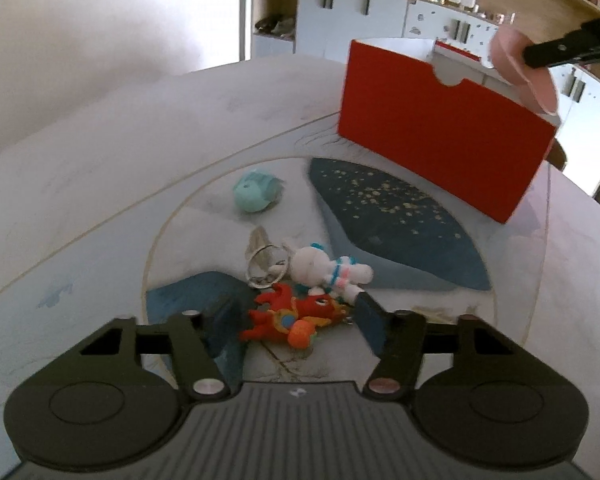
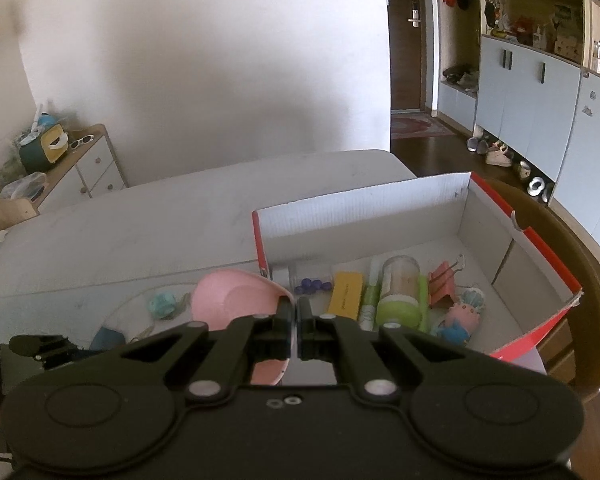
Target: Organize rigid objects
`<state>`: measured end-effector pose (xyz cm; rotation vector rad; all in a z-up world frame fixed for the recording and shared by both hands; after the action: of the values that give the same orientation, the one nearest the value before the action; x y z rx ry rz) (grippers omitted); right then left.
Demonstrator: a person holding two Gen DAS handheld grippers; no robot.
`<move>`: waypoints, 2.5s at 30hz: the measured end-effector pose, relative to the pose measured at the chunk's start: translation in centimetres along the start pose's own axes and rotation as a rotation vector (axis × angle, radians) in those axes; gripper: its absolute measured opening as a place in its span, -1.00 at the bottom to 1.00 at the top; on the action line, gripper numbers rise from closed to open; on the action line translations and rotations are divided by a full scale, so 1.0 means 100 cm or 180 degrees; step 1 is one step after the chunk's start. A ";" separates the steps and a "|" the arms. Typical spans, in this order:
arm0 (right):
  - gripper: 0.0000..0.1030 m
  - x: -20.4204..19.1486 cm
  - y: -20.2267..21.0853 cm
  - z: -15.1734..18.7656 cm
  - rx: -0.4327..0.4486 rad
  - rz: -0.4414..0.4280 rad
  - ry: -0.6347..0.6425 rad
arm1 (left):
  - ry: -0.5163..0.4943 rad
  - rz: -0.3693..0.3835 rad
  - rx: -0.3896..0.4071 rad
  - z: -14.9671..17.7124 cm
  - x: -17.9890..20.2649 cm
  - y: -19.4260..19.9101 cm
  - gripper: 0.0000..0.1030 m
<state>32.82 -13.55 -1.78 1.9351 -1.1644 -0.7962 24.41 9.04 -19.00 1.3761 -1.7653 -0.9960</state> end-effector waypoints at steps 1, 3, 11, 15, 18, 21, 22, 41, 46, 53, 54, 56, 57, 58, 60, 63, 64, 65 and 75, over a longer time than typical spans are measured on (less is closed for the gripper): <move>-0.97 0.000 0.000 0.000 0.0002 0.0000 -0.0004 | -0.0004 -0.0009 -0.0004 0.000 0.001 0.001 0.03; -0.97 0.000 0.000 -0.001 0.0012 0.0001 -0.0015 | 0.0013 -0.0062 0.0004 0.002 0.003 0.001 0.01; -0.97 0.003 0.007 -0.007 0.0095 -0.0067 -0.0002 | 0.0604 -0.0004 0.0086 0.013 -0.006 0.022 0.00; -0.97 0.009 0.009 -0.011 0.0133 -0.0133 0.0003 | 0.0777 -0.0017 0.0150 0.017 -0.006 0.045 0.00; -0.97 0.015 0.009 -0.013 0.0152 -0.0208 0.0020 | 0.0878 -0.0086 0.0182 0.016 -0.003 0.062 -0.01; -0.97 0.022 0.007 -0.014 0.0162 -0.0284 0.0041 | 0.0934 -0.0136 0.0226 0.009 0.004 0.078 0.00; -0.97 0.025 0.006 -0.014 0.0162 -0.0314 0.0045 | 0.0946 -0.0160 0.0242 0.006 0.007 0.084 0.00; -0.96 0.127 0.000 -0.021 0.0112 -0.0471 0.0184 | 0.0768 -0.0141 0.0527 -0.116 0.116 0.104 0.00; -0.96 0.154 -0.004 -0.025 0.0074 -0.0395 0.0186 | 0.0586 -0.0088 0.0509 -0.159 0.147 0.085 0.00; -0.96 0.174 -0.016 -0.027 -0.0005 -0.0330 0.0258 | 0.0434 -0.0058 0.0357 -0.203 0.175 0.047 0.00; -0.96 0.175 -0.018 -0.027 -0.0025 -0.0324 0.0269 | 0.0433 -0.0069 0.0324 -0.208 0.179 0.040 0.00; -0.95 0.177 -0.025 -0.026 -0.0081 -0.0306 0.0308 | 0.0444 -0.0073 0.0233 -0.216 0.181 0.024 0.00; -0.95 0.176 -0.028 -0.026 -0.0104 -0.0302 0.0330 | 0.0451 -0.0103 0.0187 -0.220 0.182 0.015 0.00; -0.95 0.176 -0.030 -0.026 -0.0129 -0.0306 0.0352 | 0.0460 -0.0130 0.0145 -0.223 0.183 0.008 0.00; -0.95 0.172 -0.037 -0.026 -0.0196 -0.0316 0.0418 | 0.0481 -0.0178 0.0069 -0.229 0.183 -0.006 0.00; -0.95 0.169 -0.042 -0.025 -0.0269 -0.0369 0.0500 | 0.0542 -0.0234 -0.0044 -0.239 0.181 -0.025 0.00; -0.95 0.169 -0.043 -0.024 -0.0289 -0.0376 0.0523 | 0.0559 -0.0247 -0.0078 -0.242 0.181 -0.032 0.00; -0.95 0.169 -0.045 -0.024 -0.0312 -0.0377 0.0549 | 0.0559 -0.0262 -0.0112 -0.246 0.181 -0.037 0.00; -0.90 0.165 -0.057 -0.022 -0.0473 -0.0446 0.0703 | 0.0638 -0.0407 -0.0435 -0.265 0.176 -0.080 0.00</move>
<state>43.72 -26.09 -7.54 1.9396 -0.8231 -0.6994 47.27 -13.59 -12.39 1.4615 -1.4519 -0.9895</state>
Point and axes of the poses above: each gripper's, at about its wrist camera, not at the fingertips, and y roughly against the way its jaws point, x to its right, z to its underside, the point moved 3 cm from there along -y, roughly the way its jaws point, and after that the axes turned 15 degrees about -x, right-handed, at the moved point
